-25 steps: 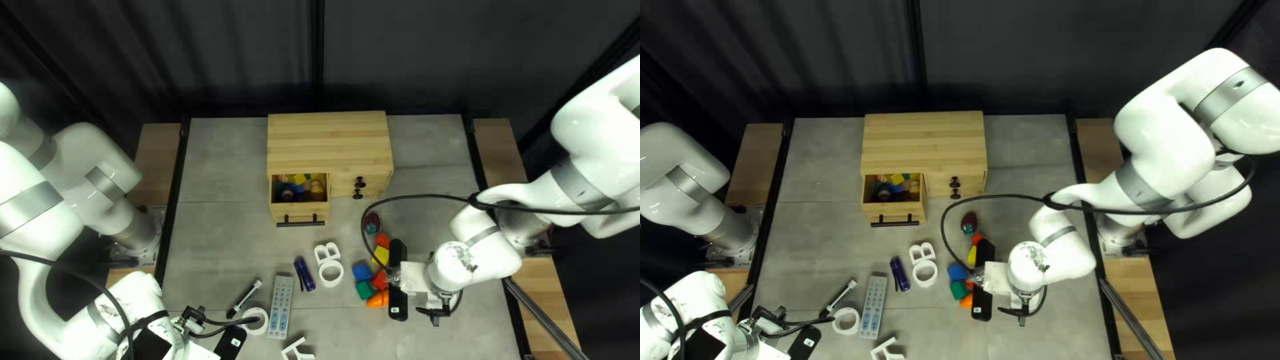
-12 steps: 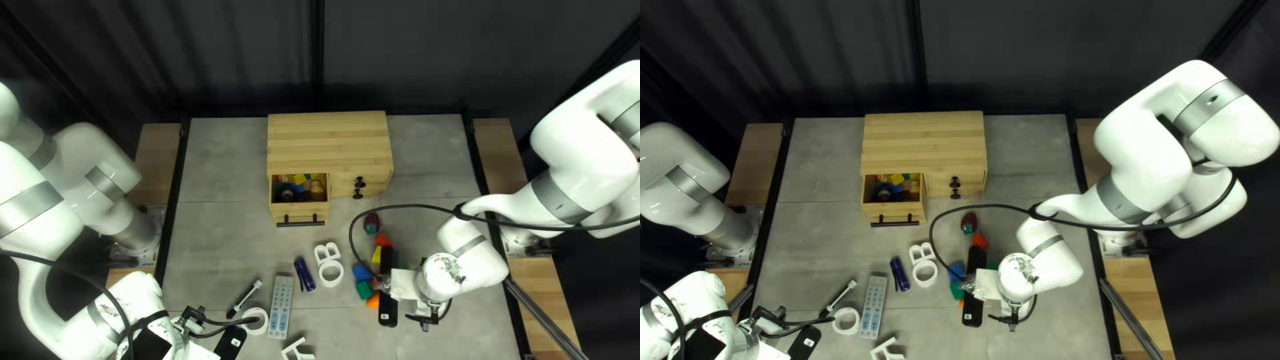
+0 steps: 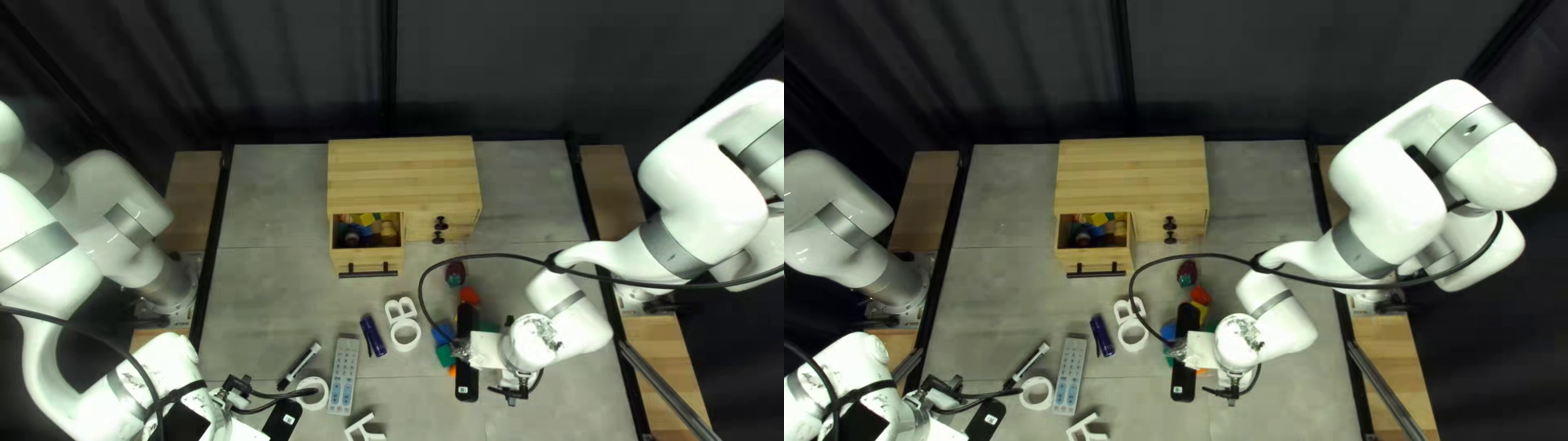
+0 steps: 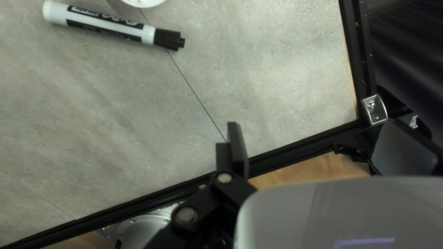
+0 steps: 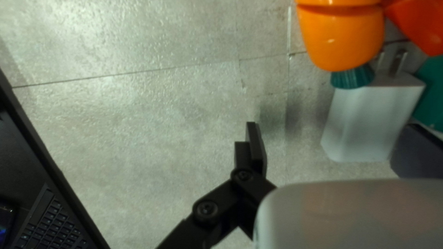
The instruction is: Open drawers and place objects into drawer and close
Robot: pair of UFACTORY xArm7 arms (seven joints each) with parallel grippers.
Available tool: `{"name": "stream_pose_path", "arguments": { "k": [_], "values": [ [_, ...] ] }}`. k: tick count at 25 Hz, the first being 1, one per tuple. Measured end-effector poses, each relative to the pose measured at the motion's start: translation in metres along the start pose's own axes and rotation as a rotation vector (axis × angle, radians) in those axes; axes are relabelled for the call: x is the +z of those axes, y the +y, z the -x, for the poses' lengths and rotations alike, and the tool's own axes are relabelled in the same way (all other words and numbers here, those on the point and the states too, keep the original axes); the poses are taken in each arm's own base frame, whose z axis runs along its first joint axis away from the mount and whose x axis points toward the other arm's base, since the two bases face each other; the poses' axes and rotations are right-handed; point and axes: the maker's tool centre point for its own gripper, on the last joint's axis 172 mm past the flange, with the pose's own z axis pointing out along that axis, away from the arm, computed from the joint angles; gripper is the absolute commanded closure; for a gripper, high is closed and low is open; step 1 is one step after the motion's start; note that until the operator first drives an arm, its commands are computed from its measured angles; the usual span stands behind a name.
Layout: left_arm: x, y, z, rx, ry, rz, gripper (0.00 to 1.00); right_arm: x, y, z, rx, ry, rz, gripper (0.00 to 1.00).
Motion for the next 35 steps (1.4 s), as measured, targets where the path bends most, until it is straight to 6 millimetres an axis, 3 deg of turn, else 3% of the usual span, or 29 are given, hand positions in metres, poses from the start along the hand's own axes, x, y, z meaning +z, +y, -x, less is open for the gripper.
{"name": "stream_pose_path", "arguments": {
  "k": [16, 19, 23, 29, 35],
  "values": [
    [0.000, 0.000, 0.000, 0.000, 0.000, 0.000, 0.00, -0.029, -0.004, 0.001, 0.004, -0.016, 0.051, 0.96],
    [0.000, 0.000, 0.000, 0.000, 0.000, 0.000, 0.00, -0.043, -0.006, 0.000, 0.000, -0.019, 0.067, 0.96],
    [0.000, 0.000, 0.000, 0.000, 0.000, 0.000, 0.00, -0.081, 0.001, -0.009, -0.013, -0.016, 0.107, 0.96],
    [0.000, 0.000, 0.000, 0.000, 0.000, 0.000, 0.00, -0.154, 0.033, -0.068, -0.081, 0.065, 0.201, 0.96],
    [0.000, 0.000, 0.000, 0.000, 0.000, 0.000, 0.00, -0.192, 0.106, -0.146, -0.152, 0.148, 0.326, 0.96]
  ]
}}
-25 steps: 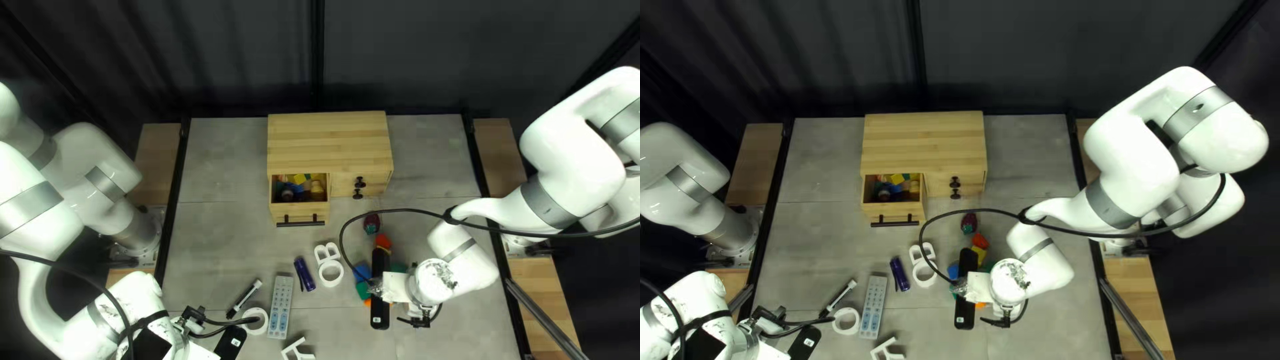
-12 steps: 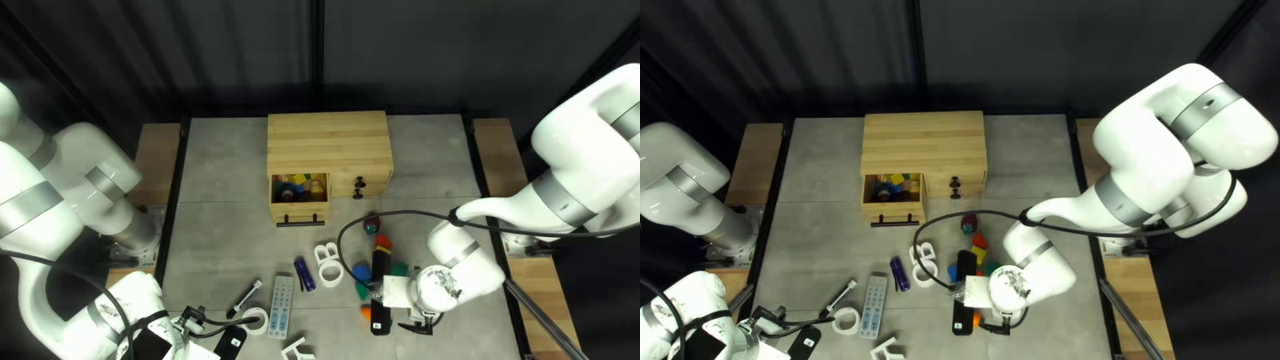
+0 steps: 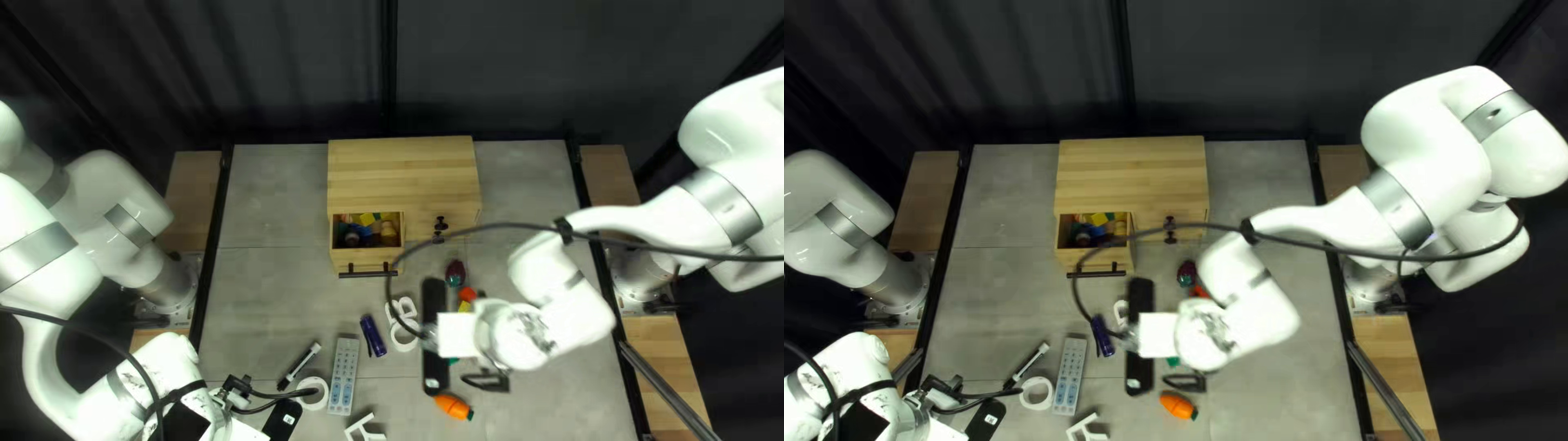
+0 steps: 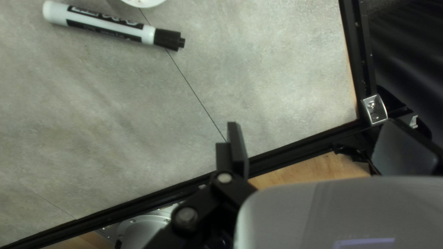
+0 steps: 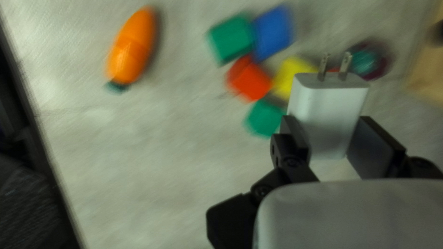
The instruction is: Open drawers and place objects into drawer and close
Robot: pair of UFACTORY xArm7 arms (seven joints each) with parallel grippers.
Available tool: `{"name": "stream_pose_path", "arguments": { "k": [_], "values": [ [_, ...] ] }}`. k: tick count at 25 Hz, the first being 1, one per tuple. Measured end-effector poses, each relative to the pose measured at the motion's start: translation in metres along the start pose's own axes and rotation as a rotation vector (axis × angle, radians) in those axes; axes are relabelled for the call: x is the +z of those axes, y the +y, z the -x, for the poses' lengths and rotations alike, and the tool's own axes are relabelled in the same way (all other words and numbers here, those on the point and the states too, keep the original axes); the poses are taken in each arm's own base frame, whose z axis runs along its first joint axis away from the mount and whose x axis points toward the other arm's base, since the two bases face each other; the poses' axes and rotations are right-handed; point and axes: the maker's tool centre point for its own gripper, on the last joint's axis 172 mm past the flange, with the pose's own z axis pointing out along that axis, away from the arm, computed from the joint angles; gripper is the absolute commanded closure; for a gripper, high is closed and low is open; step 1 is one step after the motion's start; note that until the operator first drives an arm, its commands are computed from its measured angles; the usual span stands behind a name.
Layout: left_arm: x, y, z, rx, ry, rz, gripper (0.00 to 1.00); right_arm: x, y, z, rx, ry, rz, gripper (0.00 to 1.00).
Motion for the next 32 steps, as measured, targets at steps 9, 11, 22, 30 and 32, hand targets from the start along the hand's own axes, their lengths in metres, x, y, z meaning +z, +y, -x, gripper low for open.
{"name": "stream_pose_path", "arguments": {
  "k": [9, 11, 22, 30, 32],
  "values": [
    [0.000, 0.000, 0.000, 0.000, 0.000, 0.000, 0.00, 0.030, 0.102, -0.052, -0.008, 0.061, 0.088, 0.95],
    [0.000, 0.000, 0.000, 0.000, 0.000, 0.000, 0.00, 0.038, 0.110, -0.057, -0.006, 0.069, 0.090, 0.89],
    [0.000, 0.000, 0.000, 0.000, 0.000, 0.000, 0.00, 0.050, 0.118, -0.071, 0.009, 0.108, 0.094, 0.00],
    [0.000, 0.000, 0.000, 0.000, 0.000, 0.000, 0.00, 0.021, 0.074, -0.063, -0.007, 0.126, 0.088, 0.00],
    [0.000, 0.000, 0.000, 0.000, 0.000, 0.000, 0.00, 0.015, 0.048, -0.054, -0.019, 0.131, 0.072, 0.00]
  ]
}}
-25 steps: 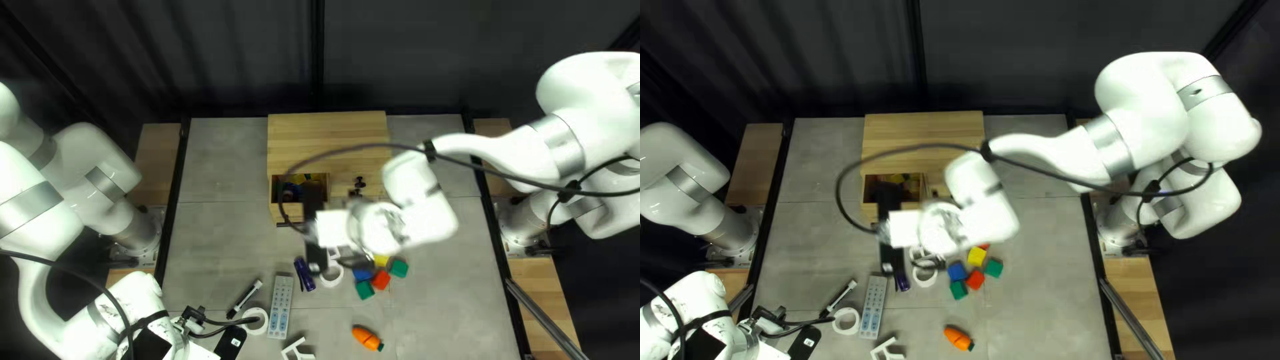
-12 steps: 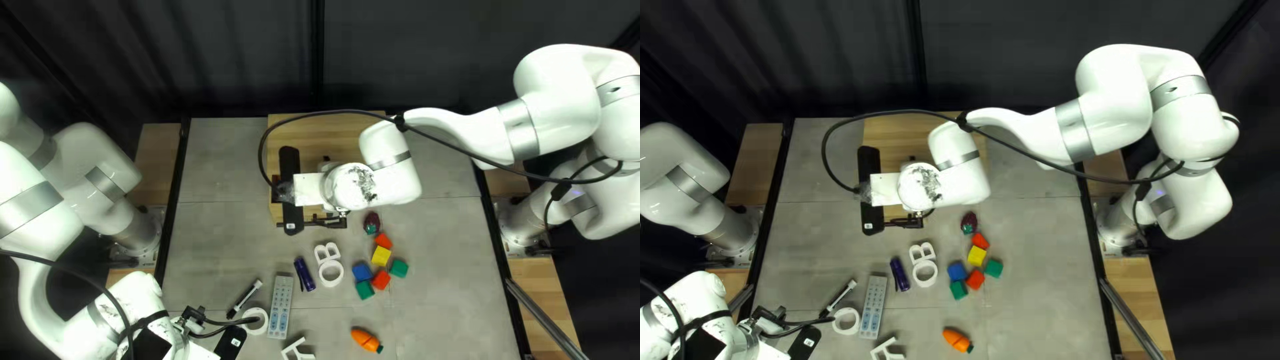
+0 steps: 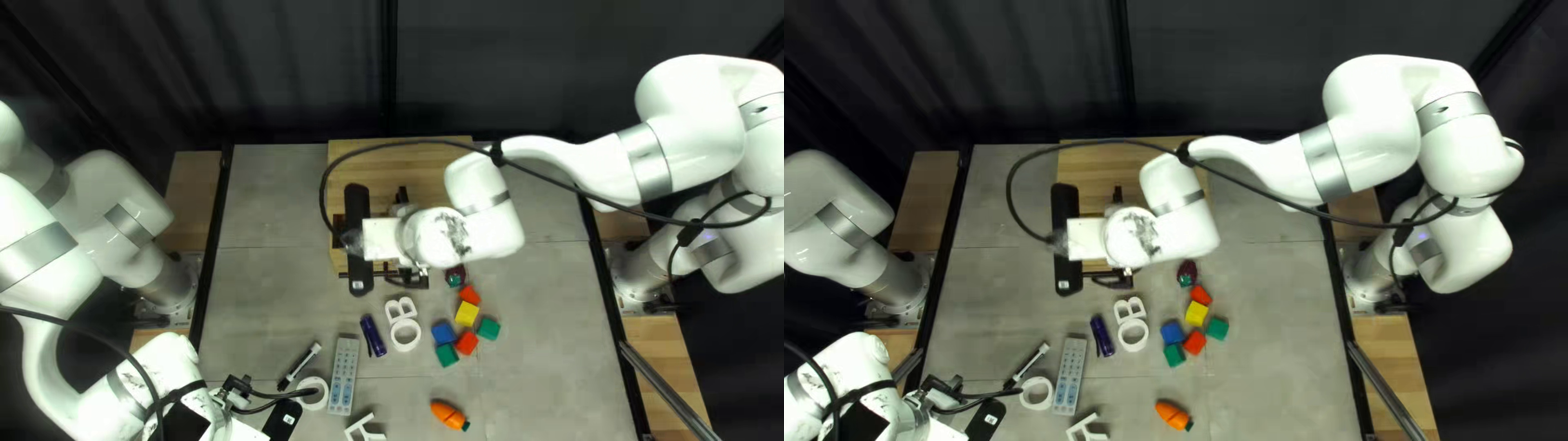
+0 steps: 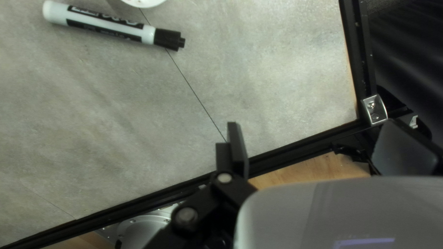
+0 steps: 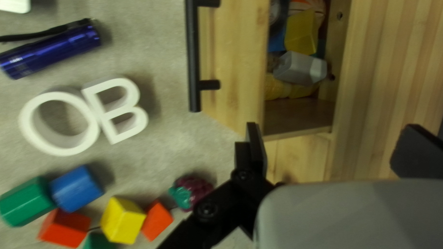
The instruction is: Open drawers and place objects into drawer and close
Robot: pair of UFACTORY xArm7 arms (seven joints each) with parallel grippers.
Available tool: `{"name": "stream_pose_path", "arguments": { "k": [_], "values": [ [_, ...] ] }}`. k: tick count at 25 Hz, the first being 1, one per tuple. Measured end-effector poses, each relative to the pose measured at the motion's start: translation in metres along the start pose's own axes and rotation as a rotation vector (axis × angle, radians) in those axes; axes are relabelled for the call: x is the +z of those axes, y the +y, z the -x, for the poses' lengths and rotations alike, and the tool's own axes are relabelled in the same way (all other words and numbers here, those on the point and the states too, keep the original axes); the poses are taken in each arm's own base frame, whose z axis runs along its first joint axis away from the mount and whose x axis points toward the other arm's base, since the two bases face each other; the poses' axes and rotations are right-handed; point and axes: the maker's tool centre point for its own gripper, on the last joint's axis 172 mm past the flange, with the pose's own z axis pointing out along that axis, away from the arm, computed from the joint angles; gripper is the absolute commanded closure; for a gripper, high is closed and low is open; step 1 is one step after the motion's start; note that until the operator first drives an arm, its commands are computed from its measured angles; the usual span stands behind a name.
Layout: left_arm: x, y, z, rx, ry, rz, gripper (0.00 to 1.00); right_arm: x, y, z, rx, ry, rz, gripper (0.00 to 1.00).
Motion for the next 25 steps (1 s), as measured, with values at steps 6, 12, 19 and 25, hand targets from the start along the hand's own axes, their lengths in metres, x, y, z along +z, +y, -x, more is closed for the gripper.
{"name": "stream_pose_path", "arguments": {
  "k": [6, 12, 19, 25],
  "values": [
    [0.000, 0.000, 0.000, 0.000, 0.000, 0.000, 0.00, -0.016, -0.081, 0.057, 0.026, 0.002, -0.078, 0.00],
    [0.000, 0.000, 0.000, 0.000, 0.000, 0.000, 0.00, -0.029, -0.144, 0.126, 0.113, -0.024, -0.181, 0.00],
    [0.000, 0.000, 0.000, 0.000, 0.000, 0.000, 0.00, -0.014, -0.168, 0.169, 0.208, -0.099, -0.249, 0.00],
    [0.000, 0.000, 0.000, 0.000, 0.000, 0.000, 0.00, 0.012, -0.173, 0.189, 0.269, -0.166, -0.287, 0.00]
  ]
}}
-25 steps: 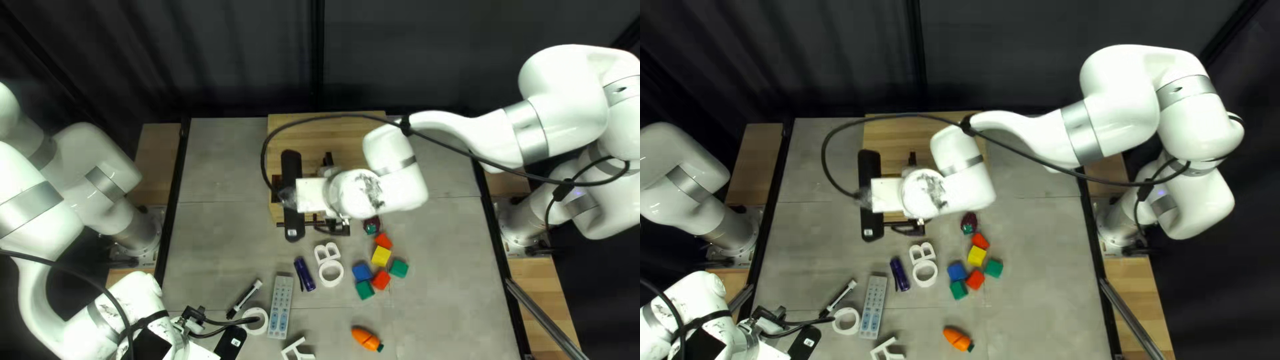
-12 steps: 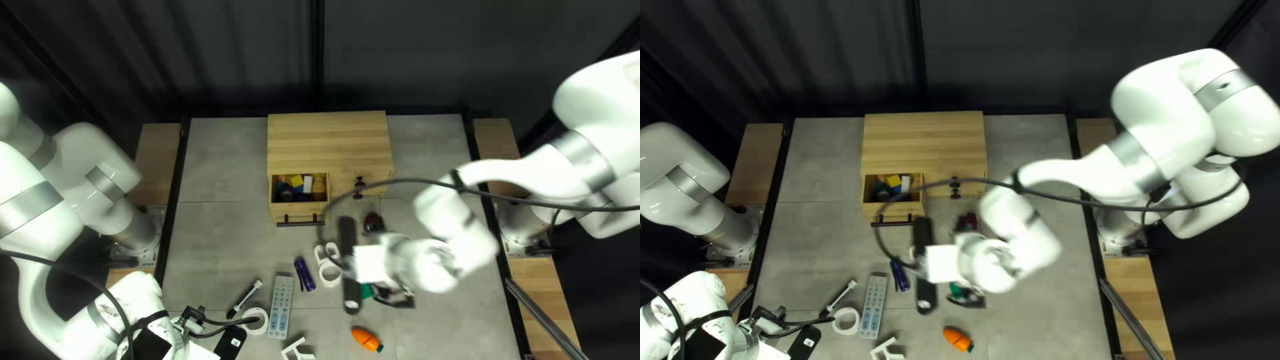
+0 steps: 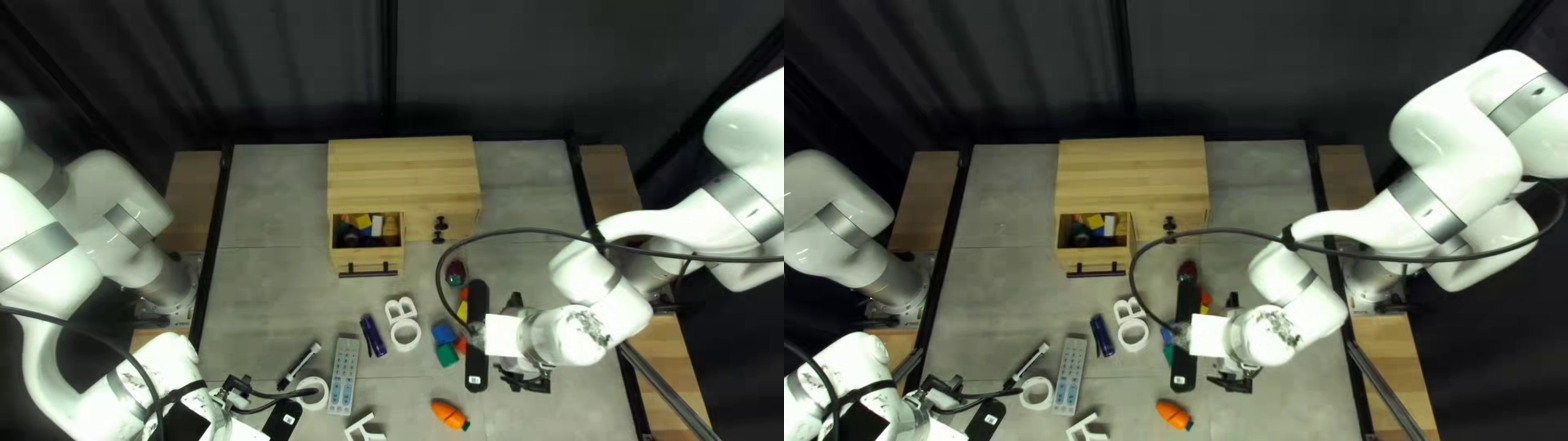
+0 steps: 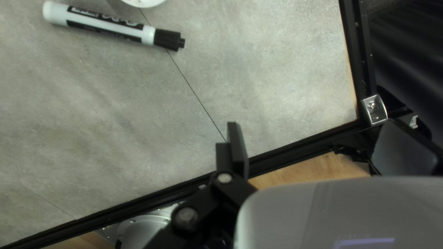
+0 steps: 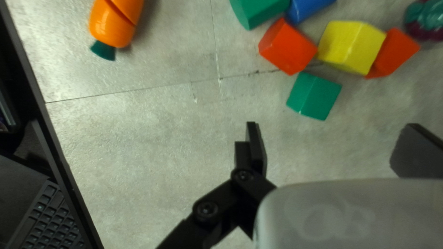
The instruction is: Open drawers and place objects into drawer and close
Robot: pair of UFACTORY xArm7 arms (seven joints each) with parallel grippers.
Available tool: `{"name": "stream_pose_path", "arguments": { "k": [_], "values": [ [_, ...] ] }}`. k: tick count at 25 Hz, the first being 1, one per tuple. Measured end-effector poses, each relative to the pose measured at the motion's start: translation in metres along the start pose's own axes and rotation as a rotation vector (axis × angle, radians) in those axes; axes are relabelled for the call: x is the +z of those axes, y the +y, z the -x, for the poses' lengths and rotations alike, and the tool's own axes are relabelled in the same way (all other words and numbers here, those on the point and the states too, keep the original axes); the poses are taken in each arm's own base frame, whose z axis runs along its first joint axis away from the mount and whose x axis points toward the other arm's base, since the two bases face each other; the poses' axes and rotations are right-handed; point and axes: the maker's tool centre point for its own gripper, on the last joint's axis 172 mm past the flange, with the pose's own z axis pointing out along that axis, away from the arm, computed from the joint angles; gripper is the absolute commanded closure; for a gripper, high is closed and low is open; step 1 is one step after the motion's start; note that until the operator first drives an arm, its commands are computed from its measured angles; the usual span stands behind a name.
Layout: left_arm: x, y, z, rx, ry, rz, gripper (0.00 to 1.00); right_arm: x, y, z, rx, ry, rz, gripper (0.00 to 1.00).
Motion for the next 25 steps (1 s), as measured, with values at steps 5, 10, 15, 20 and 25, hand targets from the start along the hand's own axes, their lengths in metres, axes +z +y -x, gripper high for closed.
{"name": "stream_pose_path", "arguments": {
  "k": [5, 10, 15, 20, 25],
  "values": [
    [0.000, 0.000, 0.000, 0.000, 0.000, 0.000, 0.00, 0.022, 0.007, 0.003, 0.032, -0.036, -0.035, 0.00],
    [0.000, 0.000, 0.000, 0.000, 0.000, 0.000, 0.00, 0.041, 0.018, -0.002, 0.054, -0.058, -0.057, 0.00],
    [0.000, 0.000, 0.000, 0.000, 0.000, 0.000, 0.00, 0.060, 0.028, -0.009, 0.068, -0.065, -0.070, 0.00],
    [0.000, 0.000, 0.000, 0.000, 0.000, 0.000, 0.00, 0.070, 0.036, -0.007, 0.079, -0.065, -0.078, 0.00],
    [0.000, 0.000, 0.000, 0.000, 0.000, 0.000, 0.00, 0.074, 0.034, -0.008, 0.076, -0.060, -0.084, 0.31]
  ]
}}
